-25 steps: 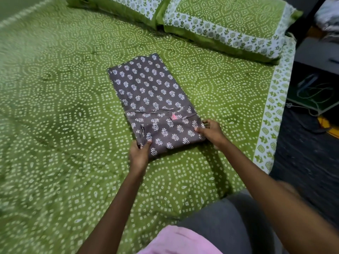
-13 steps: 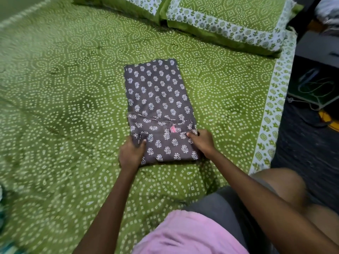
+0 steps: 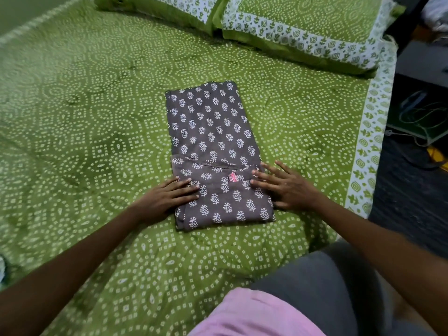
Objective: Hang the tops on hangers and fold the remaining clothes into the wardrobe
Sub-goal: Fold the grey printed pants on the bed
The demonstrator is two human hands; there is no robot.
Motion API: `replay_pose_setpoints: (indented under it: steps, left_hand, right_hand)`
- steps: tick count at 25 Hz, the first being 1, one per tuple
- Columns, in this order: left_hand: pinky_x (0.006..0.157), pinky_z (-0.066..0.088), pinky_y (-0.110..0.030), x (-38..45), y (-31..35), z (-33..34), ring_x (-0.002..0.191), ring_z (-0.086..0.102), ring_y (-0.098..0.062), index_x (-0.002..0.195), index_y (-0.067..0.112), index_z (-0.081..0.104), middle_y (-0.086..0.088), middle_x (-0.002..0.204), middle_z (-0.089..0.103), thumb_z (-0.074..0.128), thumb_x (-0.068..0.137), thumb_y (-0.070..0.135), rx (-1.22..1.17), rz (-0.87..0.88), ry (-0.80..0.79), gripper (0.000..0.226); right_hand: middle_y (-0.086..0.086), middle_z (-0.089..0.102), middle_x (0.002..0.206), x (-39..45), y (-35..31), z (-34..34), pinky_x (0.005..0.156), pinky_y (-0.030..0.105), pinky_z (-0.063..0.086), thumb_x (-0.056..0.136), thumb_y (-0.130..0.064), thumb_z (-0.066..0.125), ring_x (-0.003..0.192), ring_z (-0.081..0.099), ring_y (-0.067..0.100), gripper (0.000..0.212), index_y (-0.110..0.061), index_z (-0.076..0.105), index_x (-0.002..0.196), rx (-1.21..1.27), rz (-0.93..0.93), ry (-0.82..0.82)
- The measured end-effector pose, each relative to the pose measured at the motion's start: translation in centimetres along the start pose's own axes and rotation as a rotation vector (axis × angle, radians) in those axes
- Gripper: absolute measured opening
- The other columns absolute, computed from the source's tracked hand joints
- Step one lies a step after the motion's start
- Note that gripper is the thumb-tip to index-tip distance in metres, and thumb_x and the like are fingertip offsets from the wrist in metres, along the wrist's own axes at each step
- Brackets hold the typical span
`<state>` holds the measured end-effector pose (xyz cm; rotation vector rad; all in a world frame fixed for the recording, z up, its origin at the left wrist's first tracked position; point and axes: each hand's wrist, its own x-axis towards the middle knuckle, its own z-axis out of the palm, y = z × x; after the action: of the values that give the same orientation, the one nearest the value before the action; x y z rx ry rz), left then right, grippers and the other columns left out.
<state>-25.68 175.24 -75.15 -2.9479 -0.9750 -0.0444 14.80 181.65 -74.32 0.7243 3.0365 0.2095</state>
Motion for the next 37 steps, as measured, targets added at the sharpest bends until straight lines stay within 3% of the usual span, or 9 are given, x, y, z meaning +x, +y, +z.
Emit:
replay_pose_setpoints:
  steps: [3, 6, 9, 12, 15, 21, 25, 31, 37]
  left_hand:
    - [0.112, 0.019, -0.028, 1.4, -1.5, 0.3, 0.139, 0.029, -0.012, 0.141, 0.032, 0.033, 0.006, 0.148, 0.038, 0.037, 0.088, 0.022, -0.151, -0.023, -0.001, 0.055]
    - [0.089, 0.041, -0.009, 3.2, -0.7, -1.5, 0.098, 0.064, -0.001, 0.118, 0.028, 0.063, 0.021, 0.100, 0.069, 0.051, 0.085, 0.014, -0.925, -0.586, 0.225, 0.038]
    - [0.072, 0.049, -0.014, 5.6, -1.3, -1.8, 0.073, 0.065, -0.001, 0.100, -0.001, 0.064, 0.011, 0.082, 0.073, 0.047, 0.095, 0.005, -1.435, -1.126, 0.480, 0.019]
    - [0.080, 0.053, -0.035, 7.6, -1.5, -2.0, 0.078, 0.065, -0.012, 0.088, 0.011, 0.066, 0.002, 0.083, 0.073, 0.046, 0.096, 0.038, -1.353, -1.384, 0.701, 0.035]
    - [0.082, 0.050, -0.036, 8.7, -0.1, -1.0, 0.086, 0.062, -0.024, 0.100, 0.011, 0.066, -0.006, 0.093, 0.069, 0.049, 0.078, 0.070, -1.007, -1.507, 0.604, 0.065]
    - [0.064, 0.037, -0.031, 8.3, 2.1, -2.8, 0.079, 0.056, -0.026, 0.099, 0.002, 0.059, -0.014, 0.084, 0.060, 0.053, 0.093, 0.038, -0.868, -1.602, 0.678, 0.037]
    - [0.075, 0.043, -0.045, 4.1, 6.3, -1.9, 0.088, 0.060, -0.044, 0.102, -0.004, 0.054, -0.033, 0.093, 0.062, 0.046, 0.095, 0.040, -0.567, -1.574, 0.388, 0.045]
    - [0.079, 0.044, -0.042, 5.5, 6.4, -2.4, 0.093, 0.059, -0.042, 0.109, 0.002, 0.057, -0.030, 0.098, 0.062, 0.046, 0.093, 0.048, -0.576, -1.679, 0.522, 0.050]
    - [0.079, 0.043, -0.042, 4.7, 6.6, -2.8, 0.097, 0.059, -0.041, 0.109, 0.003, 0.054, -0.026, 0.104, 0.063, 0.053, 0.092, 0.041, -0.471, -1.684, 0.377, 0.042]
  right_hand:
    - [-0.001, 0.046, 0.141, 2.7, -0.6, 0.3, 0.107, 0.041, 0.033, 0.083, -0.025, 0.047, 0.132, 0.042, 0.023, 0.048, -0.022, 0.055, 0.130, 0.248, 0.120, -0.024]
    - [0.010, 0.066, 0.104, 5.7, 0.0, -1.6, 0.074, 0.020, 0.049, 0.083, 0.002, 0.061, 0.078, 0.065, -0.001, 0.020, 0.000, 0.069, 0.101, 1.126, 0.739, -0.008]
    - [-0.004, 0.069, 0.069, 8.7, 1.9, -1.9, 0.062, 0.020, 0.046, 0.088, -0.013, 0.063, 0.058, 0.060, 0.000, 0.012, -0.009, 0.067, 0.078, 1.612, 1.134, 0.268]
    - [-0.006, 0.067, 0.064, 10.7, 1.8, -0.9, 0.066, 0.026, 0.044, 0.087, -0.032, 0.064, 0.062, 0.059, 0.007, 0.031, -0.011, 0.063, 0.064, 1.492, 1.416, 0.428]
    - [0.000, 0.068, 0.082, 10.6, -0.3, 0.4, 0.074, 0.030, 0.048, 0.086, -0.028, 0.066, 0.076, 0.059, 0.011, 0.017, -0.012, 0.069, 0.083, 1.437, 1.324, 0.636]
    - [0.013, 0.068, 0.095, 10.4, -1.6, -0.8, 0.077, 0.034, 0.051, 0.094, -0.020, 0.054, 0.082, 0.060, 0.018, 0.017, -0.004, 0.062, 0.096, 1.352, 1.200, 0.603]
    - [0.018, 0.065, 0.082, 7.6, -6.5, 0.1, 0.064, 0.032, 0.041, 0.096, -0.019, 0.052, 0.072, 0.056, 0.024, 0.021, -0.005, 0.058, 0.081, 1.107, 1.170, 0.260]
    - [0.015, 0.065, 0.081, 8.6, -7.1, -1.3, 0.063, 0.035, 0.043, 0.096, -0.025, 0.051, 0.072, 0.058, 0.026, 0.023, -0.007, 0.061, 0.087, 1.069, 1.285, 0.511]
    - [0.022, 0.065, 0.095, 7.5, -7.5, -1.6, 0.065, 0.035, 0.038, 0.098, -0.021, 0.043, 0.086, 0.060, 0.036, 0.026, -0.001, 0.058, 0.103, 0.599, 1.260, 0.148]
